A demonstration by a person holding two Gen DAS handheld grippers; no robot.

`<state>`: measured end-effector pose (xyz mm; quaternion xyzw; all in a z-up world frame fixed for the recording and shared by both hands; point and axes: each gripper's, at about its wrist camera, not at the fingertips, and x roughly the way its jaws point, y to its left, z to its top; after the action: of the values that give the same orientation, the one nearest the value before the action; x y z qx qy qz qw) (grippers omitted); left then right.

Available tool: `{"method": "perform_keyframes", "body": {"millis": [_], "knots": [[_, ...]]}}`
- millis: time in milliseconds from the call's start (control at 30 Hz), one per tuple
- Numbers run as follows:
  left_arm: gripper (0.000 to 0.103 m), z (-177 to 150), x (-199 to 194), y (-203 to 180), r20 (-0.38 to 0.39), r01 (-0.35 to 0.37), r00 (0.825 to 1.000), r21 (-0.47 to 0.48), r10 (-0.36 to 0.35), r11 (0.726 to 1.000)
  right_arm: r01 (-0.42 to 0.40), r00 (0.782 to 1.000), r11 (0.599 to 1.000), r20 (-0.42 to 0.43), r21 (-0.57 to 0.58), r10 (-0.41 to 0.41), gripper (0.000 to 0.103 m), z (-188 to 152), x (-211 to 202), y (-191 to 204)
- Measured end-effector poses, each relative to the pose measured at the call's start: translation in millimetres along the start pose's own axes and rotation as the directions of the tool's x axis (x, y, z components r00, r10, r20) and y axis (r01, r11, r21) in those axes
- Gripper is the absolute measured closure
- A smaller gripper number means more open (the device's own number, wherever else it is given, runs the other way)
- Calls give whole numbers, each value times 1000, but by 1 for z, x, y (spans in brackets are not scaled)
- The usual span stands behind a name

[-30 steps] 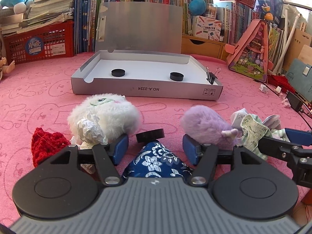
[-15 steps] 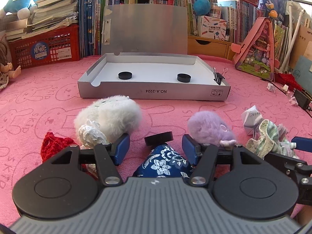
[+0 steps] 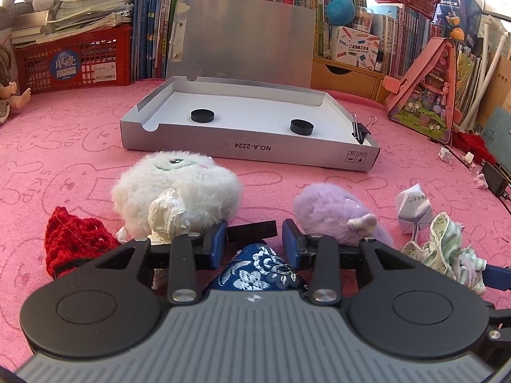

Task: Organize objects
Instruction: 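Lift the lid with the left gripper while the right gripper grasps the green plaid bundle, then carry the lid in the left gripper while the right carries the plaid bundle to the box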

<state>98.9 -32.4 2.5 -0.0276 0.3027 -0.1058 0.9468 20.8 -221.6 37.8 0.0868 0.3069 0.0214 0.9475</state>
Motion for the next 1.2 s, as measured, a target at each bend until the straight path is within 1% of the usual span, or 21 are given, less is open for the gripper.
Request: {"method": "perform_keyframes", "body": {"millis": [33, 67, 133, 167, 233, 367, 600, 933, 1067, 1200], "knots": [[65, 0, 0, 1, -1, 4, 1000, -7, -4, 1000, -4, 1000, 1000, -1, 5, 4, 13, 0, 0, -1], [65, 0, -1, 2, 1, 5, 1000, -15, -5, 1000, -8, 1000, 1000, -6, 6, 8, 16, 0, 0, -1], [65, 0, -5, 3, 12, 5, 1000, -23, -5, 1000, 0, 1000, 1000, 2, -3, 0, 32, 1, -3, 0], [65, 0, -8, 3, 24, 4, 1000, -19, -3, 1000, 5, 1000, 1000, 9, -13, -5, 35, 1, -5, 1], [65, 0, -17, 1, 56, 2, 998, -2, -2, 1000, 6, 1000, 1000, 22, -25, -6, 39, 3, -8, 4], [65, 3, -33, -5, 110, -5, 994, 35, 1, 999, -1, 999, 999, 40, -42, 3, 44, 7, -13, 7], [65, 10, -48, -7, 146, -10, 989, 36, 4, 999, 4, 996, 998, 86, -70, 2, 45, 12, -22, 12], [65, 18, -56, -4, 178, -26, 984, 46, 18, 999, 11, 991, 999, 135, -45, -5, 45, 29, -28, 5], [65, 24, -55, -2, 191, -37, 981, 56, 26, 998, 17, 989, 999, 151, -47, -10, 45, 40, -26, 5], [65, 32, -52, 2, 192, -45, 981, 56, 33, 997, 6, 988, 1000, 156, -26, -2, 45, 52, -22, 3]]}}
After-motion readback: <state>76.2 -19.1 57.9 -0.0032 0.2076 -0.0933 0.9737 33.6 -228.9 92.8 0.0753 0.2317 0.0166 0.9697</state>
